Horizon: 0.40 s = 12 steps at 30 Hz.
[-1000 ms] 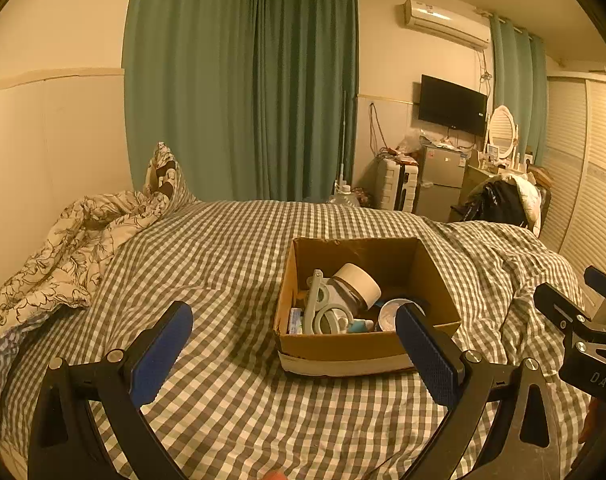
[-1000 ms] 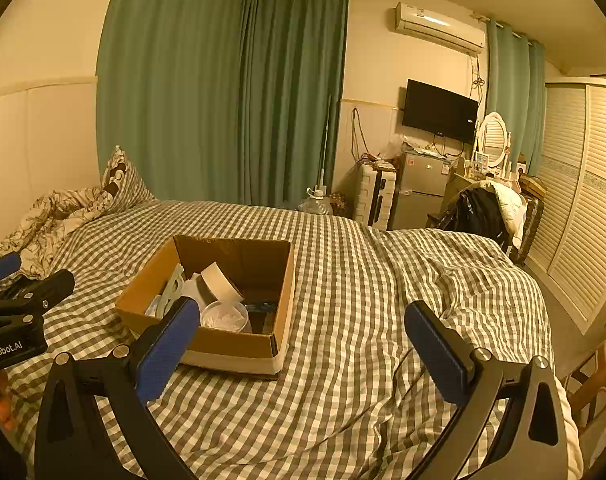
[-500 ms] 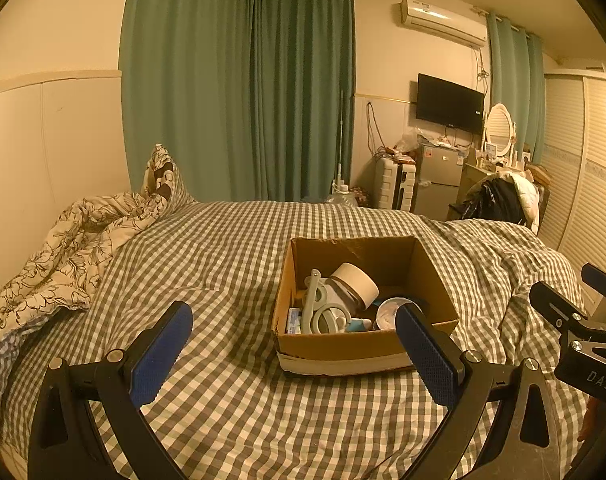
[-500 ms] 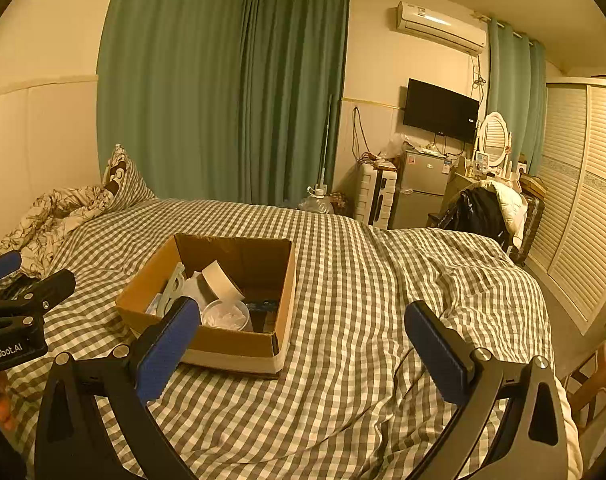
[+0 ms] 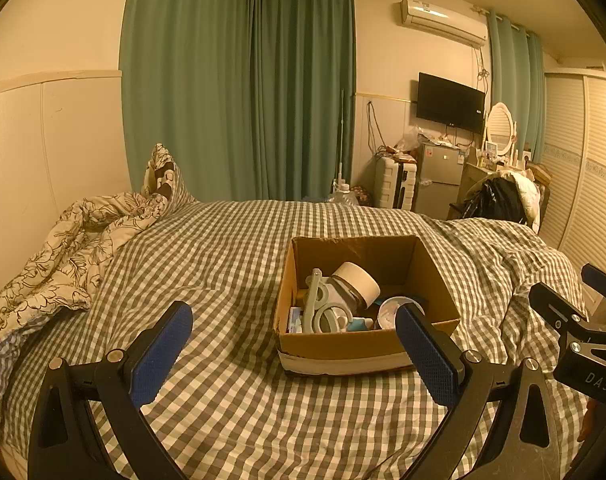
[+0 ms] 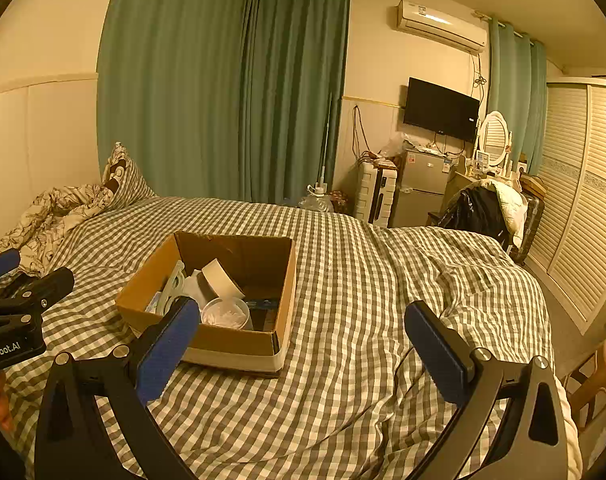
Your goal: Organize objects
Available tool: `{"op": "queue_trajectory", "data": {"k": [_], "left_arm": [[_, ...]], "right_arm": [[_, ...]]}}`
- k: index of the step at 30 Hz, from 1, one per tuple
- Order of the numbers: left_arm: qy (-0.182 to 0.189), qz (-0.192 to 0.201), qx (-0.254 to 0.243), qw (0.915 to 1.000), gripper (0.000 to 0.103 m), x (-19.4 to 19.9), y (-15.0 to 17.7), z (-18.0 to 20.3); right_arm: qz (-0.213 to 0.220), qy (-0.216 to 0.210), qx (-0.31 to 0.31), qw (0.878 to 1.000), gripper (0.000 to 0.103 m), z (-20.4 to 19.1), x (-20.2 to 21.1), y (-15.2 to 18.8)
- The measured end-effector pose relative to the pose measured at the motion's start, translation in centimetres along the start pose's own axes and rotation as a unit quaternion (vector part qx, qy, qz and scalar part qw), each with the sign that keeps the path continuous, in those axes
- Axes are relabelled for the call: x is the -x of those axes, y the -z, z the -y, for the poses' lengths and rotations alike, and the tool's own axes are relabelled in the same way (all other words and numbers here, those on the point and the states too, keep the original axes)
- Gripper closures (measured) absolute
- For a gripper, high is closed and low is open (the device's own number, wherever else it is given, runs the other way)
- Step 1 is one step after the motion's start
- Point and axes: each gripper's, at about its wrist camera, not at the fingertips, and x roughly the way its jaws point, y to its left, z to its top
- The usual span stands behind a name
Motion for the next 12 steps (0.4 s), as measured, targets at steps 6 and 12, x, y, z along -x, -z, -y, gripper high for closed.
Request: {"op": "queue_trajectory", "data": {"k": [6, 12], "left_arm": [[0.0, -0.002, 0.0, 1.0, 0.0, 0.0, 0.02, 0.02], [0.001, -0.003, -0.001, 1.0, 0.0, -0.02, 0.13, -0.1]], "right_arm": [[-0.002, 0.0, 0.0, 1.0, 0.0, -0.05, -0.1, 0.08], [-0.004, 0.0, 0.001, 1.0, 0.0, -0.14, -0.12, 0.18]]}}
